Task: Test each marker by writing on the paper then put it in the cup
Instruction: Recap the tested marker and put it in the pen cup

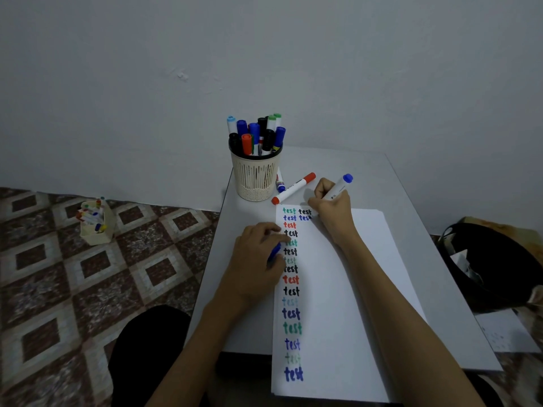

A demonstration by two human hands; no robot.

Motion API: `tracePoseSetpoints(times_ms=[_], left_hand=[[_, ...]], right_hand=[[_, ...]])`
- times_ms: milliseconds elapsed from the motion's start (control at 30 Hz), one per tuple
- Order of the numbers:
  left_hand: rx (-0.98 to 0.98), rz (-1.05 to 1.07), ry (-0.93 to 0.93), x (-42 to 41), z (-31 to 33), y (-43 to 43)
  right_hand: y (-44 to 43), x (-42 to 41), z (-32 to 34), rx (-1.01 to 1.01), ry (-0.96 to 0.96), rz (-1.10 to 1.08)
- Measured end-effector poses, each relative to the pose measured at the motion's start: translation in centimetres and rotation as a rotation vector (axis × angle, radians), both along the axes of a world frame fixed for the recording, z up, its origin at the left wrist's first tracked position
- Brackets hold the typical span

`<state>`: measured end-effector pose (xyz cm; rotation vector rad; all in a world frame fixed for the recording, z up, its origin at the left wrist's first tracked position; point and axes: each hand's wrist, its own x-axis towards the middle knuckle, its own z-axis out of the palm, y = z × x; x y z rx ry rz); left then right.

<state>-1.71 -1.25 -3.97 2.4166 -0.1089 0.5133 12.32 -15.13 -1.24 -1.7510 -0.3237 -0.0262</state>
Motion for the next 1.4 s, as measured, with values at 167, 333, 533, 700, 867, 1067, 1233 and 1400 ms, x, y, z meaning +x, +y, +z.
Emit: tracePoseSetpoints(times_ms=[167,333,533,700,867,1067,1233,1400], left_hand=[[0.048,0.171,0.000,-0.1,0.0,-0.2],[-0.079,0.159,-0.037,0.1,-0.3,0.1],[-0.470,0.033,-0.104,-0.7,1.1,0.7],[-0.617,0.033,-0.102,-0.7,1.1,1.3],[-0.695,0.030,-0.072,-0.9,1.3,1.2],[-0.685,-0.029,-0.089,-1.1,1.4,1.3],[-0.825,-0.022,-0.057,-1.1,1.8,1.3],[-0.805,0.009,-0.003,-0.9,1.5,1.3]], right_hand=[[-0.1,-0.1,0.3,0.053,0.034,-0.006],[-0.8,-0.6,1.4,0.316,0.143,-0.048],[-1.5,-3.5,3.0,0.428,0.276,0.289],[-2.1,-5.4,3.4,0.436,0.274,0.320],[-1.9,-6.2,2.9,0.427,0.287,0.305],[-1.3,-7.1,1.9,0.393,0.349,0.339],[-3.0,-6.5,2.3,0.105,0.240,0.287],[-2.9,-7.0,1.5,-0.242,0.076,0.362]])
